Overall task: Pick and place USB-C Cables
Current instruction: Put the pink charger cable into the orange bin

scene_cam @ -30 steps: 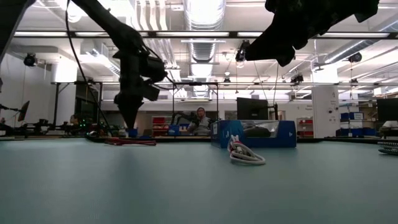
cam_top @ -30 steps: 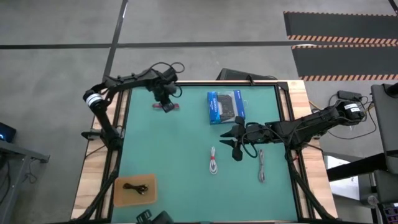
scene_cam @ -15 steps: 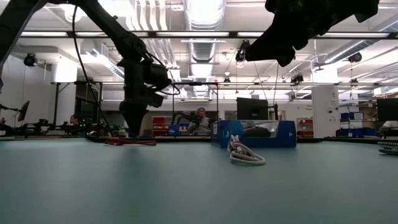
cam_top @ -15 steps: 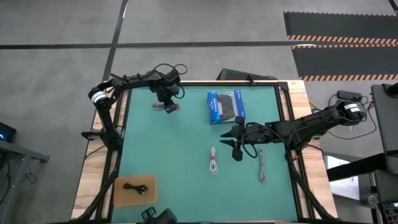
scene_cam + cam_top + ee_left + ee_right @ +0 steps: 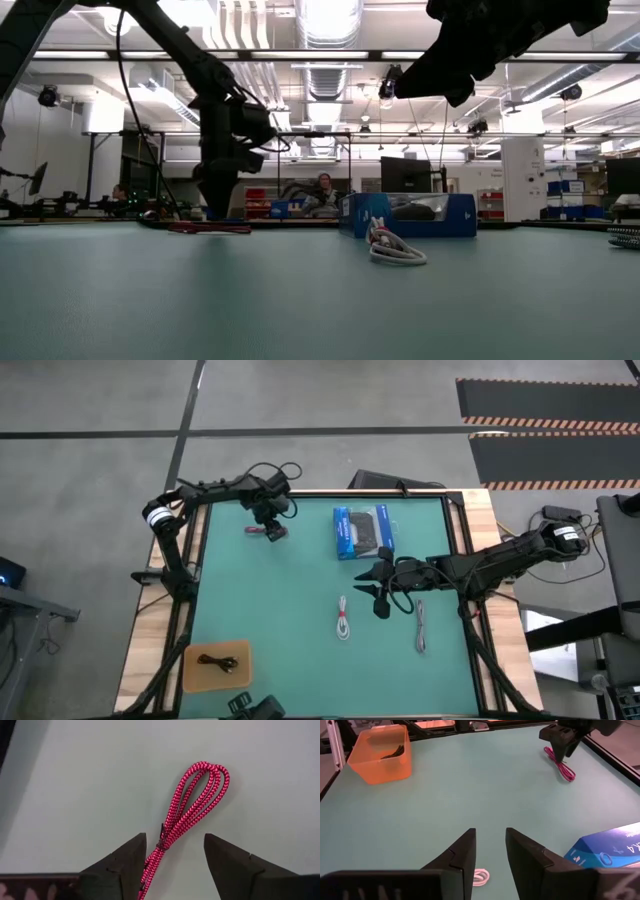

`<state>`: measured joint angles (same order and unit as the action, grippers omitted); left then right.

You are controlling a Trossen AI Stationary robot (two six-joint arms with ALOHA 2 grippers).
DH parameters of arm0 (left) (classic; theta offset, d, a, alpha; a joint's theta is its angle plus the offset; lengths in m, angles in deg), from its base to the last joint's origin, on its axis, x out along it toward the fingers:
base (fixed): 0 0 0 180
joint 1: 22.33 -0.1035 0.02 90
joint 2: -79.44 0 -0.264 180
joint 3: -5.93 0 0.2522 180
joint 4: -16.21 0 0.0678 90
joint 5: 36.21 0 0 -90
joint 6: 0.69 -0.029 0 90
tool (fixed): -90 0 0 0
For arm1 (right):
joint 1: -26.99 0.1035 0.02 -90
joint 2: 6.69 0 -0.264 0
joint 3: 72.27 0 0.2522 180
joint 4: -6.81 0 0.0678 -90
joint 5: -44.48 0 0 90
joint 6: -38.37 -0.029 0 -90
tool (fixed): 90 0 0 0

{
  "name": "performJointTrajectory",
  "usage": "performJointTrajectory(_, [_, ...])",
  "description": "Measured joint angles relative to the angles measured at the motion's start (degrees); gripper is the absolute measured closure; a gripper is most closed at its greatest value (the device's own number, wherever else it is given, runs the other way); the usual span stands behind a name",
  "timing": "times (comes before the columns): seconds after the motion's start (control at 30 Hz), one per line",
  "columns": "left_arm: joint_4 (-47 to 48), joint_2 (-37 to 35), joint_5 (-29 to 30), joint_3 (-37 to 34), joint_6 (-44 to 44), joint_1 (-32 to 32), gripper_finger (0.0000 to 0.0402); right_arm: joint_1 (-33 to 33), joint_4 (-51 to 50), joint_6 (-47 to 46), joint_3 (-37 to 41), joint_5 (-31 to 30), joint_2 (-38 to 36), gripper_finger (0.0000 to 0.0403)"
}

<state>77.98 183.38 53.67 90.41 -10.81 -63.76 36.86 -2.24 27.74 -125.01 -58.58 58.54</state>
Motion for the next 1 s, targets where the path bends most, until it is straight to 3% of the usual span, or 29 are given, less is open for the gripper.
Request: performJointTrajectory(1.0, [-6.6, 1.0, -0.1, -4.7, 0.7, 0.1, 0.0218, 0.0, -0.2, 0.1, 0.0, 0.0, 0.0, 0.0300])
